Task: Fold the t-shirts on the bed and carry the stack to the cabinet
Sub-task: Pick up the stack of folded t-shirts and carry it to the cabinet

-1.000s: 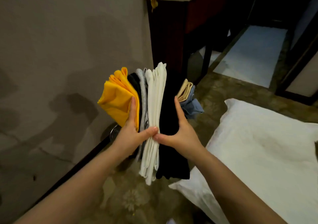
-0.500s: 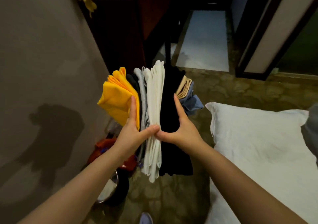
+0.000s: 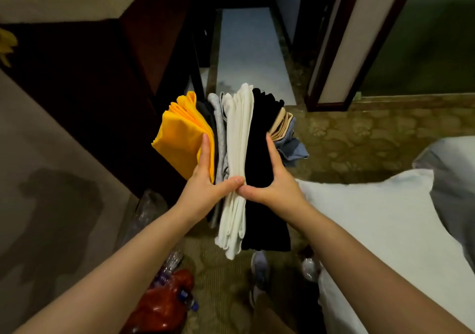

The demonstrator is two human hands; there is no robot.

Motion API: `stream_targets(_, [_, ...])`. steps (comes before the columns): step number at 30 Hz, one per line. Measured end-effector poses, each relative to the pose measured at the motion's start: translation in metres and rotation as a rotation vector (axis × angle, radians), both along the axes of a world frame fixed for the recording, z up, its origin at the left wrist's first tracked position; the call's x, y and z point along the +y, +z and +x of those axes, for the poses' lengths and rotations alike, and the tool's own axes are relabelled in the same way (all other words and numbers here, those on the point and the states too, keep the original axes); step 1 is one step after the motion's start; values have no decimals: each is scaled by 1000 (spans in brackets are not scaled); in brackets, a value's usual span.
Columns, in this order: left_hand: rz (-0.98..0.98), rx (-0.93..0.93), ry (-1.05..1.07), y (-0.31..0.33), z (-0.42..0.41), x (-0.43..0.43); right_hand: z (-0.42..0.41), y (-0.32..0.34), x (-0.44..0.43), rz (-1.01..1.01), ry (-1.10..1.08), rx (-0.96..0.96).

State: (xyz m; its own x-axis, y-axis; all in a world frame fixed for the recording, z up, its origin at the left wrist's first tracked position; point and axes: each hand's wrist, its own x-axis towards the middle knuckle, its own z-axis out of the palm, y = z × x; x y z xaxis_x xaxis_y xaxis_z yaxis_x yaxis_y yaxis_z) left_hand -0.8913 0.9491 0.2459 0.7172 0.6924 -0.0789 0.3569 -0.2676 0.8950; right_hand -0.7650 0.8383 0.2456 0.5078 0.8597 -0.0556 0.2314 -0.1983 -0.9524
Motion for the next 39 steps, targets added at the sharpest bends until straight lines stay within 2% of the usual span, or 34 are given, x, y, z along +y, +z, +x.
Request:
stream_targets(15, [-64,-63,150,25,280,314,290,30,327,22,98,-46])
stream_targets(27, [-77,-126,78,40,512,571,514,42,583,37,37,-17])
stream_targets(39, [-77,-216,124,38,806,824,812,42,842,124,90,42])
